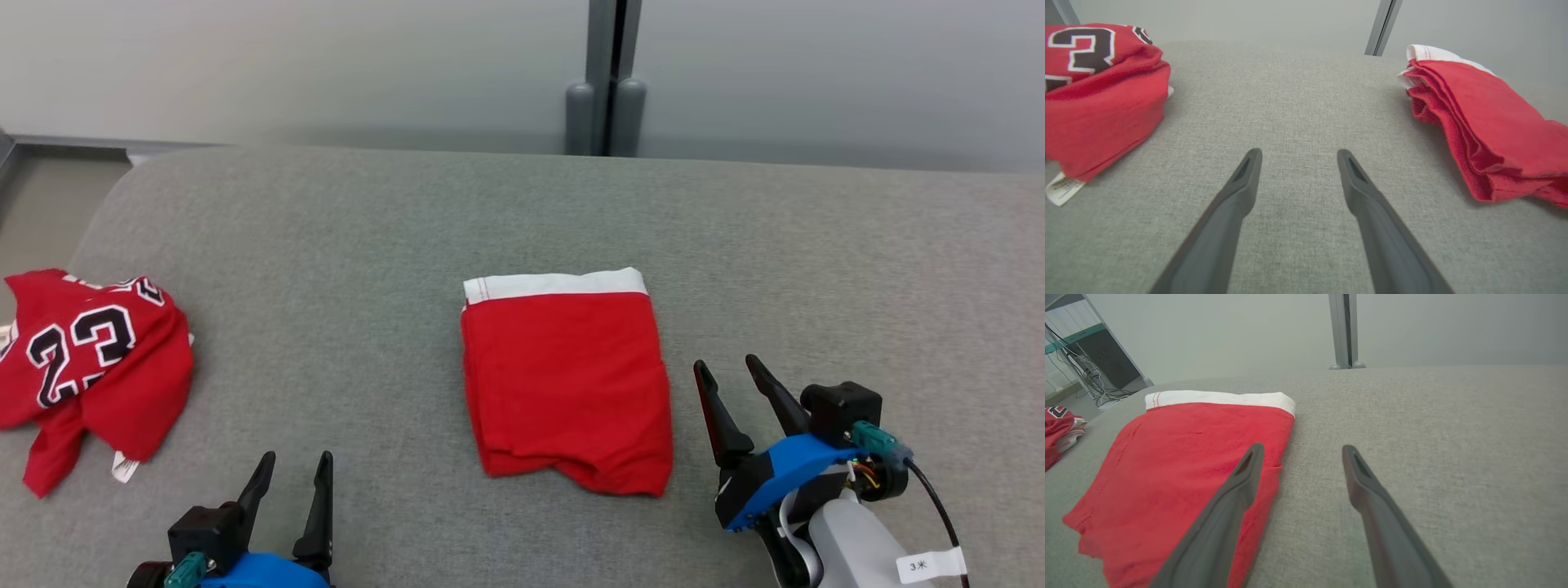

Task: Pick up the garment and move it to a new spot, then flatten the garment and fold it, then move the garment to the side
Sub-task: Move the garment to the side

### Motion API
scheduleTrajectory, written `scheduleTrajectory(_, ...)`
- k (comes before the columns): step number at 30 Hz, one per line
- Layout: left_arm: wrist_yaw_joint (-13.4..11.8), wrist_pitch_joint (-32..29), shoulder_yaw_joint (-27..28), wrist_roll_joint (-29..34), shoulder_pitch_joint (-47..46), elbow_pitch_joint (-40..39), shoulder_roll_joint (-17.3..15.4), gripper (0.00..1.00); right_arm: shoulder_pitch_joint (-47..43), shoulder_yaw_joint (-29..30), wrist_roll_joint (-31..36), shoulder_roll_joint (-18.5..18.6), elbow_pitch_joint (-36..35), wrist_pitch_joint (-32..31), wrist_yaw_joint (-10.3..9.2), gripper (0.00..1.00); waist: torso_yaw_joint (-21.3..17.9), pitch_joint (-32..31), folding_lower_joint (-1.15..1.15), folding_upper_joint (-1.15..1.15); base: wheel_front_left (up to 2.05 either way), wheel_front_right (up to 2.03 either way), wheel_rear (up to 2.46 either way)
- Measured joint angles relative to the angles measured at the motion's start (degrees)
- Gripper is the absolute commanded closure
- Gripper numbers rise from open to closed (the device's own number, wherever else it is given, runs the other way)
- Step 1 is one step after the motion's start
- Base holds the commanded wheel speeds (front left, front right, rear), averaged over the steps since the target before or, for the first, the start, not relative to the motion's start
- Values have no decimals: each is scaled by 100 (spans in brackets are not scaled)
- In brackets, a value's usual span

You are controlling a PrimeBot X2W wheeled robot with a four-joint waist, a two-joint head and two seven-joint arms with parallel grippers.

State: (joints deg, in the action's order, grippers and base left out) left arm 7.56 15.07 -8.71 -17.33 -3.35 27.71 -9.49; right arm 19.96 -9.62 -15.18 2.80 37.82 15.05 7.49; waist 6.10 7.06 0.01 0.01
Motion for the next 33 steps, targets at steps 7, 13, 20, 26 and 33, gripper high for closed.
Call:
scheduleTrajectory(7, 0, -1, -246, -343, -86, 41, -231, 0, 514, -187, -383, -11, 975, 0, 0, 0, 514, 336, 0, 0, 0, 0, 0)
scheduleTrajectory(13, 0, 0, -282, -471, -140, 36, -296, 0, 926, -543, -972, 31, 1539, 18, -4, 90, 686, 520, -1, 0, 0, 0, 0)
scheduleTrajectory(20, 0, 0, -263, -495, -171, 29, -312, 0, 1067, -907, -1179, 5, 1686, 16, 0, 100, 544, 515, -1, 0, 0, 0, 0)
scheduleTrajectory(26, 0, 0, -272, -482, -174, -18, -290, 0, 1098, -569, -1001, -10, 1551, 10, 0, 100, 372, 460, -1, 0, 0, 0, 0)
scheduleTrajectory(33, 0, 0, -316, -358, -81, -189, -219, 0, 850, -469, -749, -12, 1157, 8, 0, 100, -165, 369, -1, 0, 0, 0, 0)
